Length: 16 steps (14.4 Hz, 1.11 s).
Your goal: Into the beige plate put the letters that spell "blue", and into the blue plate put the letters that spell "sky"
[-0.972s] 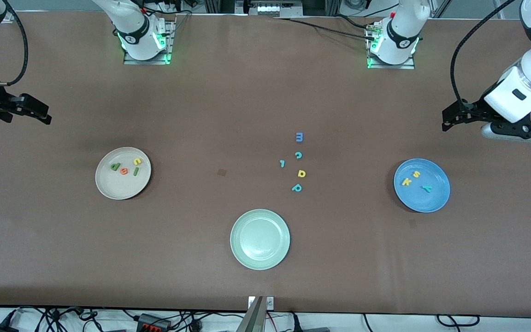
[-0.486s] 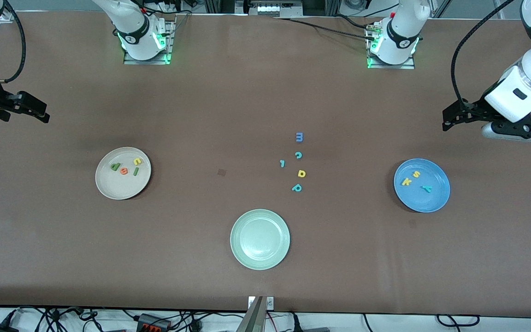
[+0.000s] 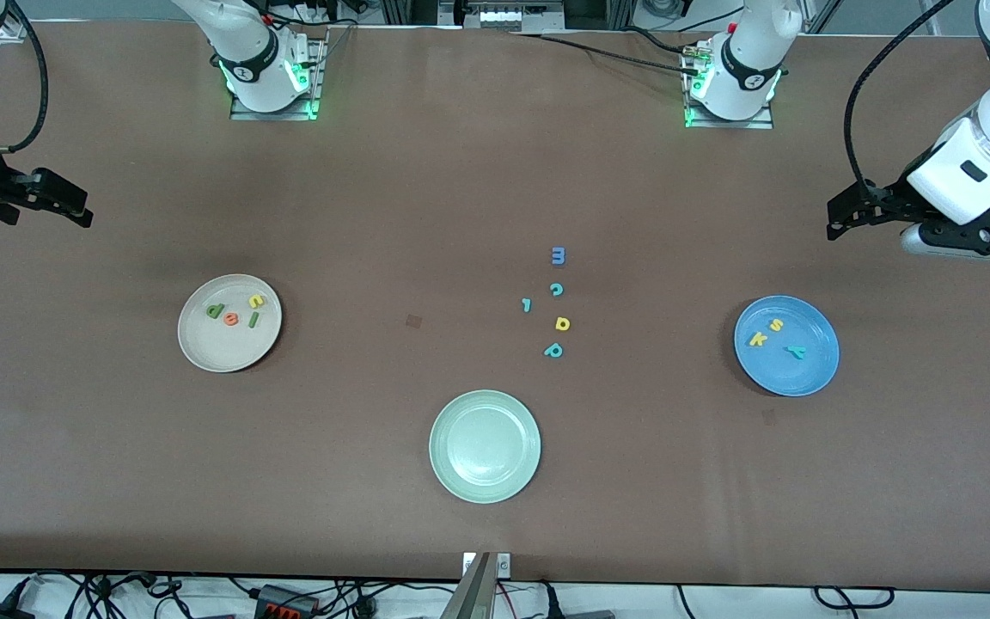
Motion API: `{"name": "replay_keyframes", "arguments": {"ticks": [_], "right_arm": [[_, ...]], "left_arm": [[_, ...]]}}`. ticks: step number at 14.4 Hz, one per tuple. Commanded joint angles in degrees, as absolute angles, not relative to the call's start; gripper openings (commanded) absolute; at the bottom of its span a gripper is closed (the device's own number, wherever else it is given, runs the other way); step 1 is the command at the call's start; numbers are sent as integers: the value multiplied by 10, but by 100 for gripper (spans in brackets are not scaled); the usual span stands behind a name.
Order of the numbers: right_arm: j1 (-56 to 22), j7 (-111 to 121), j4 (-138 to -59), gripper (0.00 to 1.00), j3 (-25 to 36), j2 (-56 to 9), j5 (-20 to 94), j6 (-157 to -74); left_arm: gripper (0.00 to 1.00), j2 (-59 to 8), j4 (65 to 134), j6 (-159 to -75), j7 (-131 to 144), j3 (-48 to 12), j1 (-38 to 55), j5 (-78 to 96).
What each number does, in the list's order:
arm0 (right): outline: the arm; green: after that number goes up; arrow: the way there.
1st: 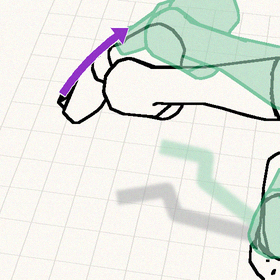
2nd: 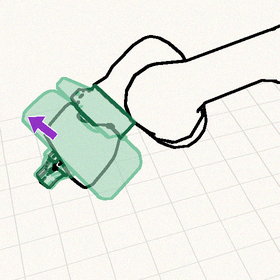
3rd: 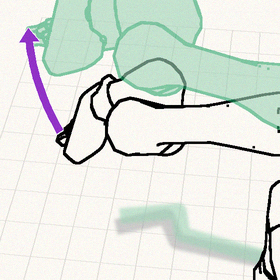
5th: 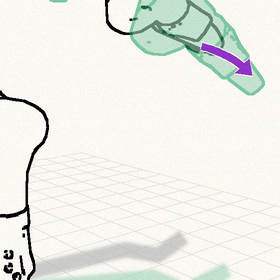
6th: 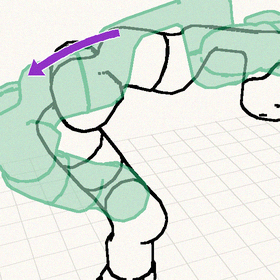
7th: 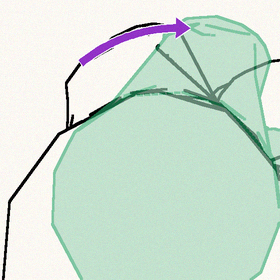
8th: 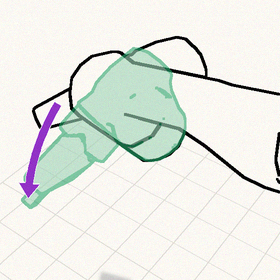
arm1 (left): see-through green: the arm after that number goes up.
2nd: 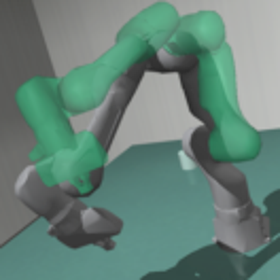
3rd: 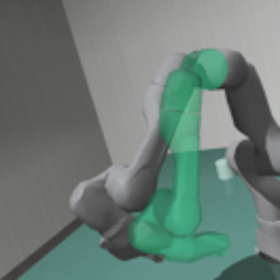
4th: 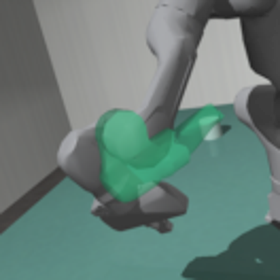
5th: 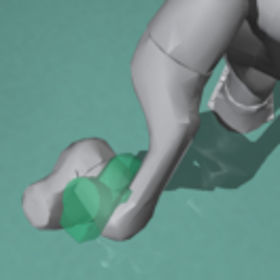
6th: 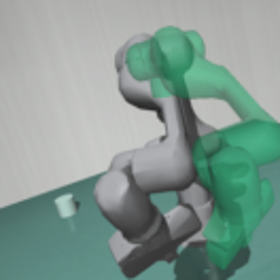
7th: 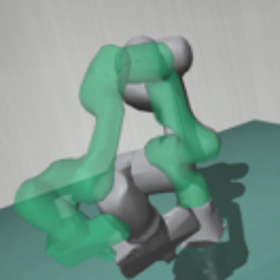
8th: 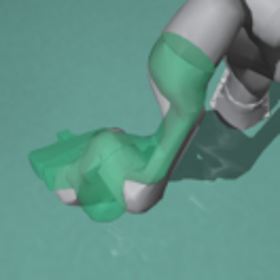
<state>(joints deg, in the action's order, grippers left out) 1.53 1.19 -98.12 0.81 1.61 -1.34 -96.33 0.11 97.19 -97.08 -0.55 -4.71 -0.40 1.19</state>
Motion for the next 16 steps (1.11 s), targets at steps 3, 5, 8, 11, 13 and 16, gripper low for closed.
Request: {"name": "replay_keyframes", "arguments": {"ticks": [3,5,8,11,13,16], "right_arm": [[10,23,-984,100,14,27,-14,-952],[10,23,-984,100,13,28,-17,-940],[9,23,-990,100,13,30,-17,-943],[9,23,-990,100,13,34,-17,-940],[10,23,-991,100,14,36,-17,-940],[10,25,-991,100,14,40,-18,-940]], "left_arm": [[100,-4,955,-957,-7,-48,-5,4],[100,-4,955,-957,-7,-48,-5,4],[100,-4,955,-955,-7,-48,-5,4],[100,-4,955,-955,-7,-48,-5,4],[100,-4,955,-954,-7,-48,-5,4],[100,-4,955,-954,-8,-48,-5,3]]}}
